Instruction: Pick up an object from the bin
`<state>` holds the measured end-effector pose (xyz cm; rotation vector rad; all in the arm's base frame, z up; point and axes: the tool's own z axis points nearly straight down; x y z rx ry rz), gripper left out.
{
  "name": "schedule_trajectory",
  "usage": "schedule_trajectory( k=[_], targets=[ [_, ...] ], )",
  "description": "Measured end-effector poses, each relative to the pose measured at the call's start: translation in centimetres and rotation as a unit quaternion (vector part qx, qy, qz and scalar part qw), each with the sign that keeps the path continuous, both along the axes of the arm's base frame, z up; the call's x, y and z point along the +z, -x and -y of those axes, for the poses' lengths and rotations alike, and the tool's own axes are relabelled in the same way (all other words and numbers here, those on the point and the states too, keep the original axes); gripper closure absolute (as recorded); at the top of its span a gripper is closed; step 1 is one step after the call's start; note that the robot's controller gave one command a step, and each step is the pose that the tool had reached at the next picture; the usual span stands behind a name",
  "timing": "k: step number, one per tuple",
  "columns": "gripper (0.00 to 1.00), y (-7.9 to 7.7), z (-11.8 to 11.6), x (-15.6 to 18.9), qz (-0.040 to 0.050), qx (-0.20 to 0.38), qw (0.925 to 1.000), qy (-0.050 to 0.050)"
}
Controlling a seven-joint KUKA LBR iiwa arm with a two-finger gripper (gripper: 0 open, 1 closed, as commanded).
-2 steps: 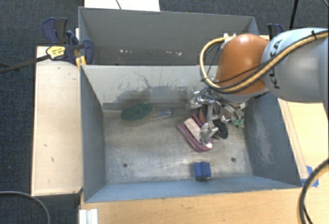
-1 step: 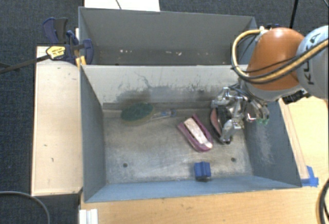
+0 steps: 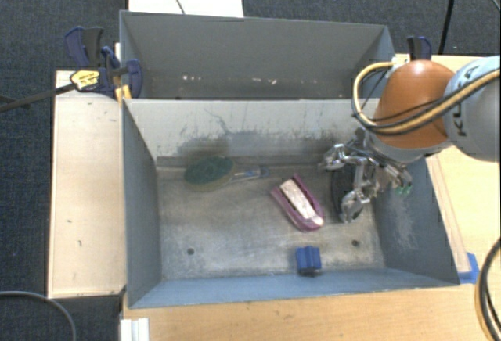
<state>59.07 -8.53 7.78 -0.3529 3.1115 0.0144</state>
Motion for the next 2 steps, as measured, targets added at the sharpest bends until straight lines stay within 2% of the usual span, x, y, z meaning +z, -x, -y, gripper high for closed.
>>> schedule_trajectory(
  k=[1,2],
  targets=[
    [0.00,3.3,0.9,7.9,0.0005,0.147,0.9891,0.007],
    [0.00,3.4,1.6,0.4,-0.0053,0.086,0.9962,0.004]
  ],
)
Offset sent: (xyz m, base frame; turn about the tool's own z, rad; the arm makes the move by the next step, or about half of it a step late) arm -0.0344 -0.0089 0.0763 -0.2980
